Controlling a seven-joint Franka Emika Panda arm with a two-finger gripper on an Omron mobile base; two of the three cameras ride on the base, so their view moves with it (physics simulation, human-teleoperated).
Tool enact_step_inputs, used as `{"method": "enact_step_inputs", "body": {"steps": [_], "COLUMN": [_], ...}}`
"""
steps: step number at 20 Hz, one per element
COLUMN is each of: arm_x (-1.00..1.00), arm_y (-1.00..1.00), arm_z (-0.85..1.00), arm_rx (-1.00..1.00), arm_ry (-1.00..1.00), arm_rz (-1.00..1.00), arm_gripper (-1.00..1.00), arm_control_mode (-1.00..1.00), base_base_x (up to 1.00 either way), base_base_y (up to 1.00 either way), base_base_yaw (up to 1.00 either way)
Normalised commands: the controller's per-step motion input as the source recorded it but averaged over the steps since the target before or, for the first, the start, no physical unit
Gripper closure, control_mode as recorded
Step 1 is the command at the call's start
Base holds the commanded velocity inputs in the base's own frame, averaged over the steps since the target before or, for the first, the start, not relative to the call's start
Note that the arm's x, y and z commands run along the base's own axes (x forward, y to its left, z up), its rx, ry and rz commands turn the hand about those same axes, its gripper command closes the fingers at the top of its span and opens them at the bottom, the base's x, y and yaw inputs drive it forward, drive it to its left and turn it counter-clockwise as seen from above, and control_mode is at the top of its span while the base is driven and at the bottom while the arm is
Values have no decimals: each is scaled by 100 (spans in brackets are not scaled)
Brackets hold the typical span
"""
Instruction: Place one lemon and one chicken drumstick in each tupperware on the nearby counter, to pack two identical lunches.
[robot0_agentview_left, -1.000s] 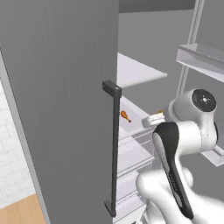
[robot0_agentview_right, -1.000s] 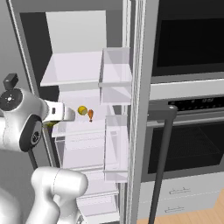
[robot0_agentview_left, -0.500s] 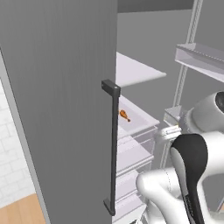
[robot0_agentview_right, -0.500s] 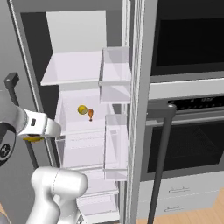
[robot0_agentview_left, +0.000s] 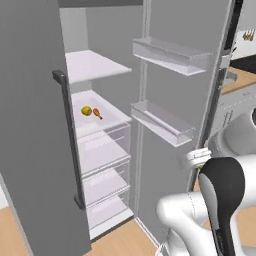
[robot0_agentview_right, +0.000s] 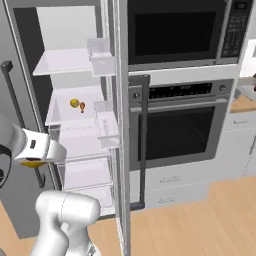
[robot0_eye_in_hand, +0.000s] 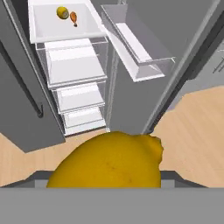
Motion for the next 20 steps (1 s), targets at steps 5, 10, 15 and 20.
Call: {"method": "enact_step_inputs", "body": {"steps": [5, 10, 15, 20], "arm_x": [0, 0, 0, 0], "arm_y": [0, 0, 0, 0], "arm_z": [0, 0, 0, 0], "arm_rx": [0, 0, 0, 0], "arm_ry": [0, 0, 0, 0], "arm_rz": [0, 0, 0, 0], "arm_gripper": [100, 100, 100, 100], "arm_control_mode": [100, 100, 100, 100], "base_base_x": [-38, 14, 75, 93], "base_base_y": [-100, -100, -100, -100], "base_base_yaw": [-18, -11, -1, 0]}}
